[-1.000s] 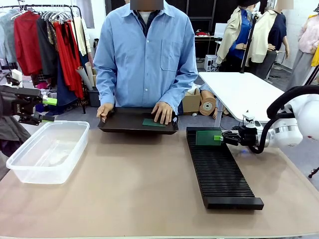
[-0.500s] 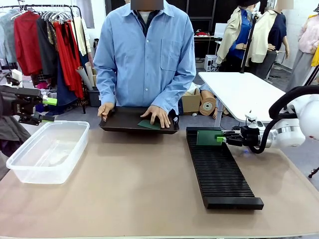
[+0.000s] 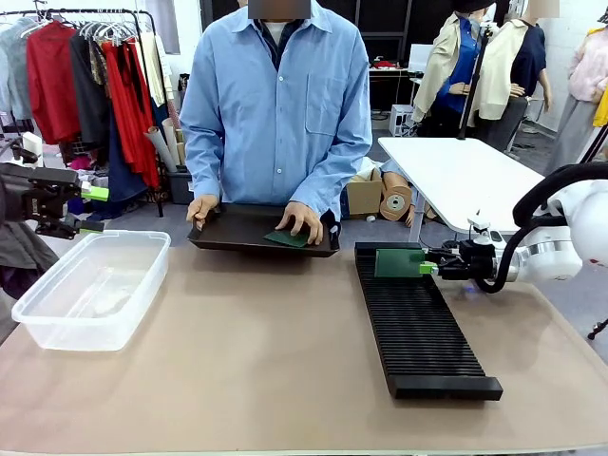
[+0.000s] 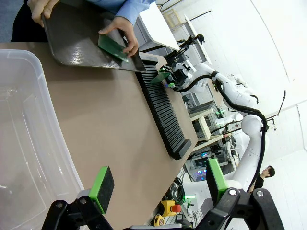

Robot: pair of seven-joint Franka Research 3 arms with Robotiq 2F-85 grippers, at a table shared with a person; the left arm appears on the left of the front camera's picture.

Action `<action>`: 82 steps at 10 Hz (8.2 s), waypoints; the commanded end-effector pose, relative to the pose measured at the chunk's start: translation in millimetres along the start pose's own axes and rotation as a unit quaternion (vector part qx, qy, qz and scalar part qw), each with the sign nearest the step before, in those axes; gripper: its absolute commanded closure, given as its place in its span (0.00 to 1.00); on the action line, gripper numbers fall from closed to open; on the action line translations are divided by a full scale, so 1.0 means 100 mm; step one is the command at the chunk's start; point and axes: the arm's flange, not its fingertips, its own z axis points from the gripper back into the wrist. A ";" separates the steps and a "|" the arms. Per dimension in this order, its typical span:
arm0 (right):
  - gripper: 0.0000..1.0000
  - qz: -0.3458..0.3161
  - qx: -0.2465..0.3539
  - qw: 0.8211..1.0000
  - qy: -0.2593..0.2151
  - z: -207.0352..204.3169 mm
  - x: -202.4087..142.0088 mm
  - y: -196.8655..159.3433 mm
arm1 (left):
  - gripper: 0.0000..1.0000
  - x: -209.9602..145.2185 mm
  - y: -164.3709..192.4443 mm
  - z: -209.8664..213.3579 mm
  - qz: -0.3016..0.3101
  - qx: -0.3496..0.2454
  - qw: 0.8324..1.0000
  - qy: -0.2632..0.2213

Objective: Sort PCBs into racks and boxes based on the side picked up.
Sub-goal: If the short side of the Blank PCB is picked up, insert it into the PCB Rack ; if the long side is picked up, place it in the Organizing box, then pick up the Blank PCB handed by the Human.

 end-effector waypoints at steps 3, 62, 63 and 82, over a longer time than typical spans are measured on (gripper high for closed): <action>0.00 0.021 0.010 1.000 0.003 0.00 0.02 0.03 | 0.00 -0.01 -0.01 0.00 0.000 -0.002 1.000 0.000; 0.00 -0.427 0.072 0.900 0.043 0.07 1.77 2.16 | 0.00 -0.01 -0.01 0.00 0.000 -0.002 1.000 0.000; 0.00 -0.427 0.072 0.900 0.043 0.07 1.77 2.16 | 0.00 -0.01 -0.01 0.00 0.000 -0.002 1.000 0.000; 0.00 -0.473 0.036 0.879 0.043 -1.25 2.02 1.98 | 0.00 -0.01 -0.01 0.00 0.000 -0.002 1.000 0.000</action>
